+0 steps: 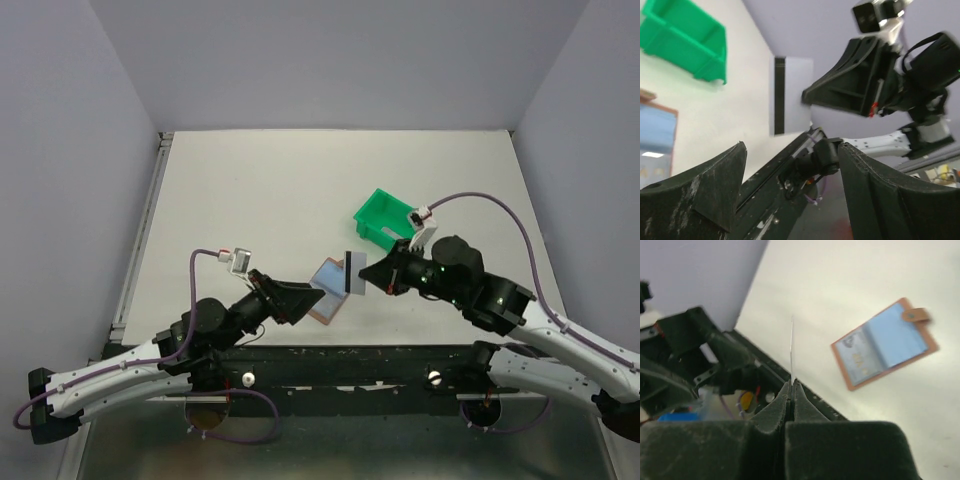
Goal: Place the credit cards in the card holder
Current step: Pick up the credit card at the corner of the board, then move the card holder to the corner of the board.
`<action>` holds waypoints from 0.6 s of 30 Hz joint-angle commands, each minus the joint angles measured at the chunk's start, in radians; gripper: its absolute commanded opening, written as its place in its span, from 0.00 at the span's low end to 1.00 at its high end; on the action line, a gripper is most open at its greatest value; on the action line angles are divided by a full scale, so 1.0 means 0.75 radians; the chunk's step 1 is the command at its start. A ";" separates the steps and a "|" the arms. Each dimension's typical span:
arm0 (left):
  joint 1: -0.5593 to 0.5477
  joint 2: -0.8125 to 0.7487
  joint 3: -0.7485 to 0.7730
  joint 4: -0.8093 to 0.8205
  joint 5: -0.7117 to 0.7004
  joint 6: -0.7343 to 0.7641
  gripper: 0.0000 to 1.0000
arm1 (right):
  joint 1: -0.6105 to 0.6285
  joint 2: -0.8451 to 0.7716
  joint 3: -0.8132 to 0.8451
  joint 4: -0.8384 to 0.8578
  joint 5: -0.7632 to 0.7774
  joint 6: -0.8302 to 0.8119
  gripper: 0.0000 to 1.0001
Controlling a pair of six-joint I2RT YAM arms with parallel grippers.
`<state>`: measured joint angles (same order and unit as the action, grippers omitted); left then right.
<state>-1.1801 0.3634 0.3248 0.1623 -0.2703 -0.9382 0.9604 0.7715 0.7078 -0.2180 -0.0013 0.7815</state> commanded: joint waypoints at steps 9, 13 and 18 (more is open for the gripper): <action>0.031 0.235 0.005 -0.552 -0.276 -0.324 0.46 | -0.256 0.601 0.447 -0.597 -0.174 -0.598 0.00; 0.033 0.335 0.015 -0.584 -0.249 -0.359 0.20 | -0.258 0.861 0.626 -0.644 -0.339 -0.755 0.00; 0.033 0.460 -0.020 -0.579 -0.214 -0.428 0.00 | -0.258 1.155 0.854 -0.742 -0.385 -0.897 0.00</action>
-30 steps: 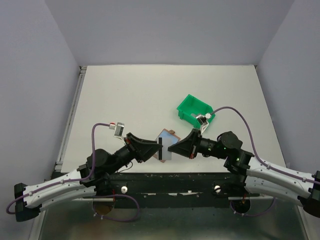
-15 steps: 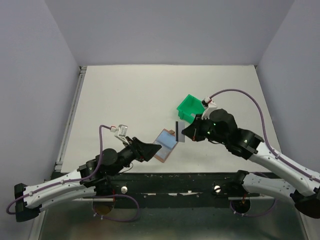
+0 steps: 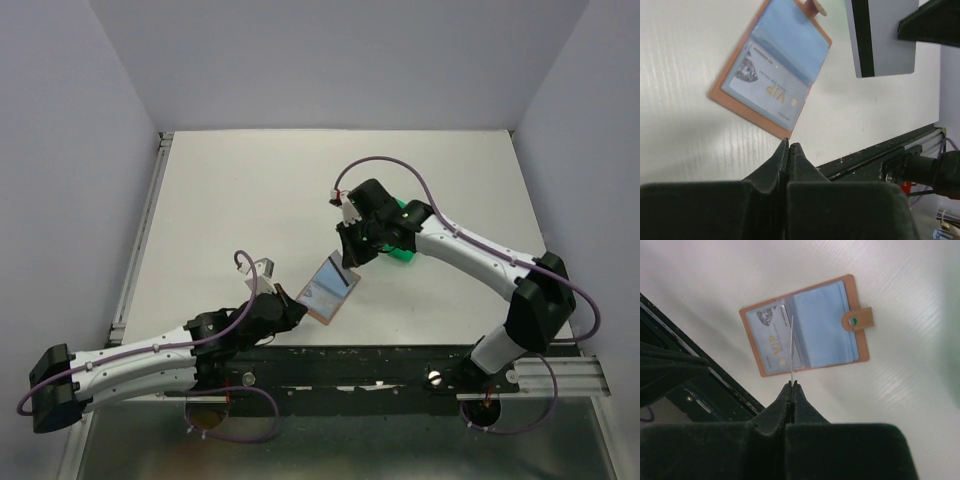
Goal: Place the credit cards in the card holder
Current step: Move the card holder to the corner of the board.
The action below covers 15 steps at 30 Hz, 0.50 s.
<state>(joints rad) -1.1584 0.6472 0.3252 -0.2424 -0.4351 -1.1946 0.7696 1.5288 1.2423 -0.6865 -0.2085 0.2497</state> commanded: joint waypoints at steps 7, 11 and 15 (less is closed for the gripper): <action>0.004 0.188 -0.082 0.061 0.034 -0.123 0.00 | -0.001 0.381 0.313 -0.203 -0.031 -0.261 0.00; 0.004 0.237 -0.082 0.088 0.038 -0.117 0.00 | -0.004 0.459 0.362 -0.222 0.014 -0.276 0.00; 0.002 0.274 -0.084 0.113 0.048 -0.119 0.00 | -0.001 0.524 0.397 -0.236 0.110 -0.292 0.00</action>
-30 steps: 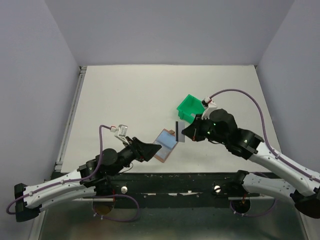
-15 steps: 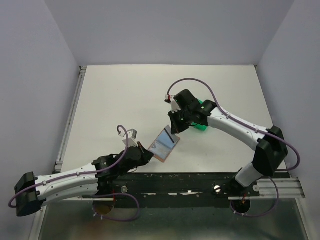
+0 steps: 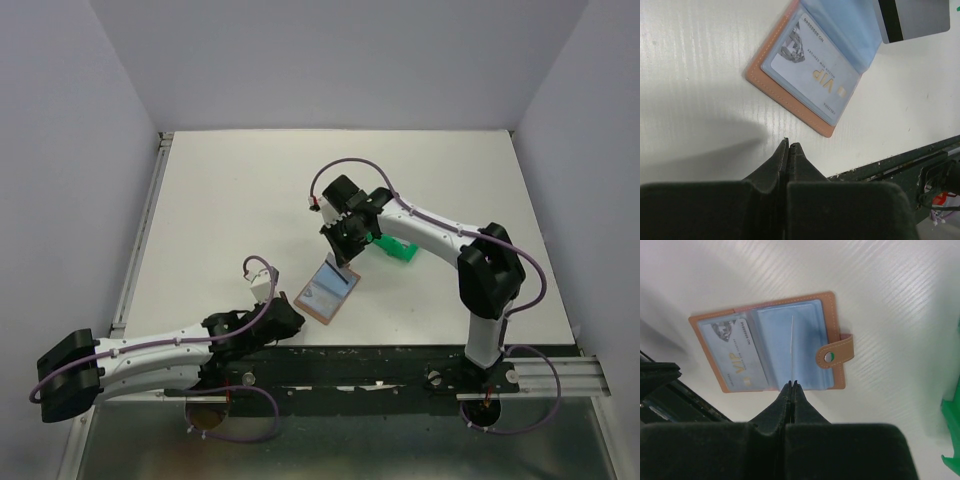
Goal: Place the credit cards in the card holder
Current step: Move the card holder to the corner of the board.
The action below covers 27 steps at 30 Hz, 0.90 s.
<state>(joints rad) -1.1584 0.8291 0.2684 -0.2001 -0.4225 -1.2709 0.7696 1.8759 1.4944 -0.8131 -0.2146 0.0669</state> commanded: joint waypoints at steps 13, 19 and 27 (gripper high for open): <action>0.004 0.017 -0.035 0.062 0.038 -0.034 0.00 | -0.001 0.176 0.118 -0.145 0.509 0.019 0.00; 0.006 0.009 -0.043 0.054 0.034 -0.038 0.00 | -0.001 0.139 0.047 -0.143 0.411 0.027 0.00; 0.004 -0.005 -0.065 0.052 0.034 -0.056 0.00 | 0.003 -0.020 -0.176 -0.108 0.374 0.111 0.00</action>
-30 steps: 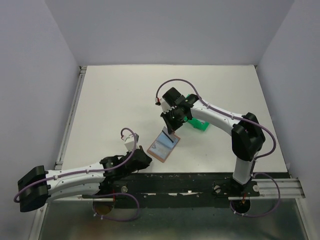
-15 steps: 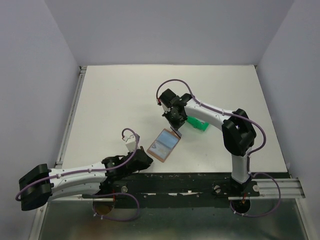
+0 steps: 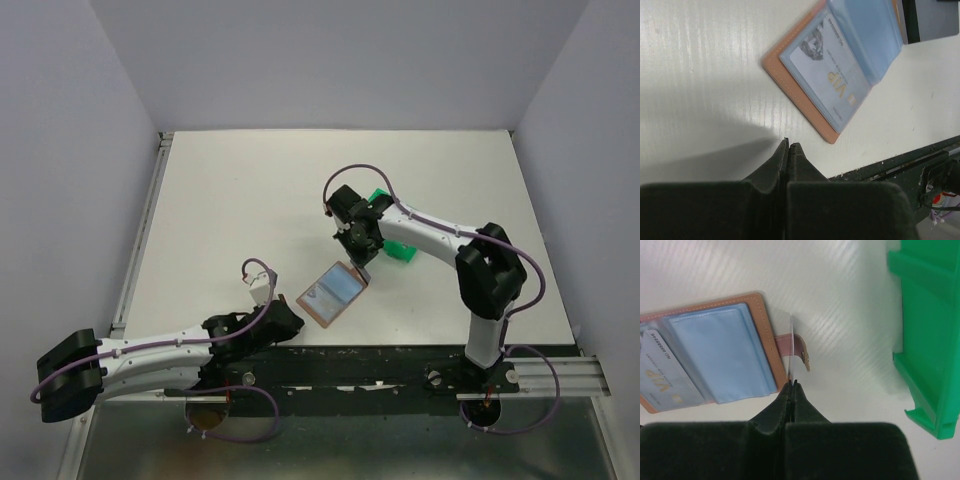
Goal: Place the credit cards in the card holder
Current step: Move the card holder to the corner of the board.
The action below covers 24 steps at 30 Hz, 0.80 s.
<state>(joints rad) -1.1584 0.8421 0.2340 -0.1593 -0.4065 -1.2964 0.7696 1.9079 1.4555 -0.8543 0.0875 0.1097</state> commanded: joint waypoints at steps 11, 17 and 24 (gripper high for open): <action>0.008 -0.035 -0.026 -0.031 -0.002 -0.024 0.00 | 0.023 -0.280 -0.413 0.000 -0.109 0.285 0.00; 0.010 -0.039 -0.022 -0.037 -0.002 -0.026 0.00 | 0.023 -0.325 -0.568 0.096 -0.164 0.536 0.00; 0.010 -0.076 -0.038 -0.054 -0.010 -0.032 0.00 | 0.021 -0.451 -0.744 0.225 -0.195 0.749 0.00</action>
<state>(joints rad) -1.1576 0.8059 0.2268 -0.1749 -0.4068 -1.3098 0.7769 1.5688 0.9981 -0.6384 -0.0174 0.5453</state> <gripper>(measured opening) 0.023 0.009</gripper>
